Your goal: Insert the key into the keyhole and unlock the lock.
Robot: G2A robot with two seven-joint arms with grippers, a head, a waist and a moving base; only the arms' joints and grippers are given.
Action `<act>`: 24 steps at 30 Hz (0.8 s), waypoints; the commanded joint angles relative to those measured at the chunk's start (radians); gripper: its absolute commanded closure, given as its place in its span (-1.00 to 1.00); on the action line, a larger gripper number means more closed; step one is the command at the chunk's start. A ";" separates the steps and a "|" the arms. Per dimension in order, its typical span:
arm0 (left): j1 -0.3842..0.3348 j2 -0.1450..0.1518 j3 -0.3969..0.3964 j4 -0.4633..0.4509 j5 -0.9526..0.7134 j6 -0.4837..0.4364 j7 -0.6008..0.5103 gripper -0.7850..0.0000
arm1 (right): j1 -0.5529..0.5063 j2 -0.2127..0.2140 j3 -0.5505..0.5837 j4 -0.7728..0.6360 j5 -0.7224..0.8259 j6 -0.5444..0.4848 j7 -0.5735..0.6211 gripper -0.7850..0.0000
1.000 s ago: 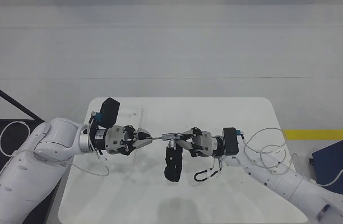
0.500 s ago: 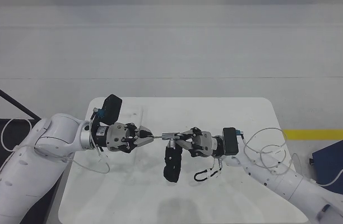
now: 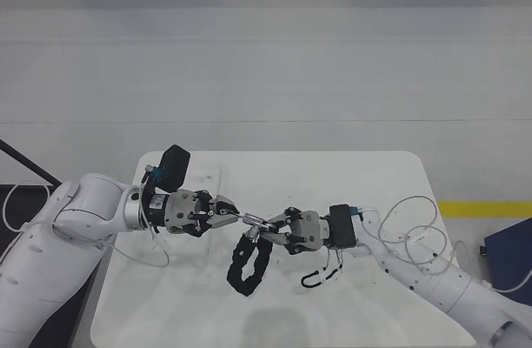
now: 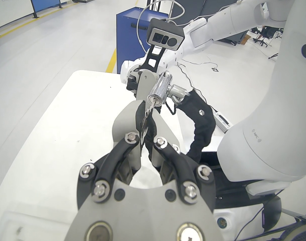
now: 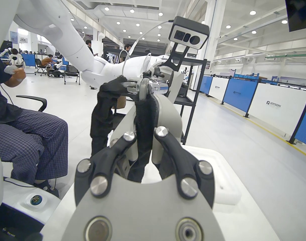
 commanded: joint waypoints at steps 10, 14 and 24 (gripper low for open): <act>-0.008 0.010 0.022 -0.017 -0.060 0.000 -0.067 -1.00 | -0.026 -0.005 0.033 -0.019 0.003 0.019 0.031 1.00; -0.010 0.012 0.018 -0.014 -0.072 0.000 -0.074 -1.00 | -0.047 -0.004 0.071 -0.036 0.024 0.026 0.047 1.00; 0.009 0.015 -0.012 -0.007 -0.090 0.000 -0.035 -1.00 | -0.082 -0.001 0.148 -0.023 0.045 -0.084 0.041 1.00</act>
